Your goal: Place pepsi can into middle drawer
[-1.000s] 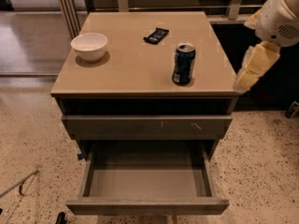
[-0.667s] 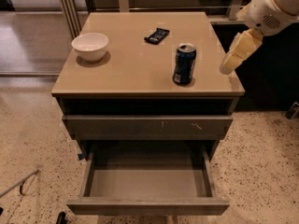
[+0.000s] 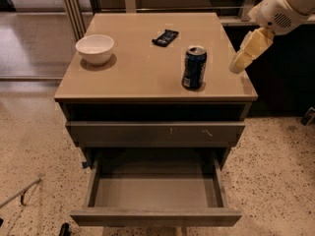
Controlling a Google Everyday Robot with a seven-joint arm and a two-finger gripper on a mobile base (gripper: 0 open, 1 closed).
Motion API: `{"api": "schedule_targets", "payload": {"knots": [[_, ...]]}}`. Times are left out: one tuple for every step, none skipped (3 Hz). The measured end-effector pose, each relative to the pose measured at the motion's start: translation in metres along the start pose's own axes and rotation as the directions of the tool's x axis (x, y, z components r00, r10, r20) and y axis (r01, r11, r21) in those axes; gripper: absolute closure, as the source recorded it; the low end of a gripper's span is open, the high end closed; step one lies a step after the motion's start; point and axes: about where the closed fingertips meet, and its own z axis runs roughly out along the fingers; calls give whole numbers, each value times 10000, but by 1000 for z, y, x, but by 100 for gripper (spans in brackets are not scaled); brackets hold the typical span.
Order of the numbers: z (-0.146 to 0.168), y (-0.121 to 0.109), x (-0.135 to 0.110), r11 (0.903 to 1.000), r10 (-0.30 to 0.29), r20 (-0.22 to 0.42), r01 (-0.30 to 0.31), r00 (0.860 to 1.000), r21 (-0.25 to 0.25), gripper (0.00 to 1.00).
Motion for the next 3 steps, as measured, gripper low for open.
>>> {"api": "schedule_targets", "payload": {"knots": [[14,0,4,9993,380,340,-381,9987,34,0],[26,-1,5,9977,672,689,-676,9954,46,0],[43,-4,4,9949,1003,1244,-1012,9871,9,0]]}}
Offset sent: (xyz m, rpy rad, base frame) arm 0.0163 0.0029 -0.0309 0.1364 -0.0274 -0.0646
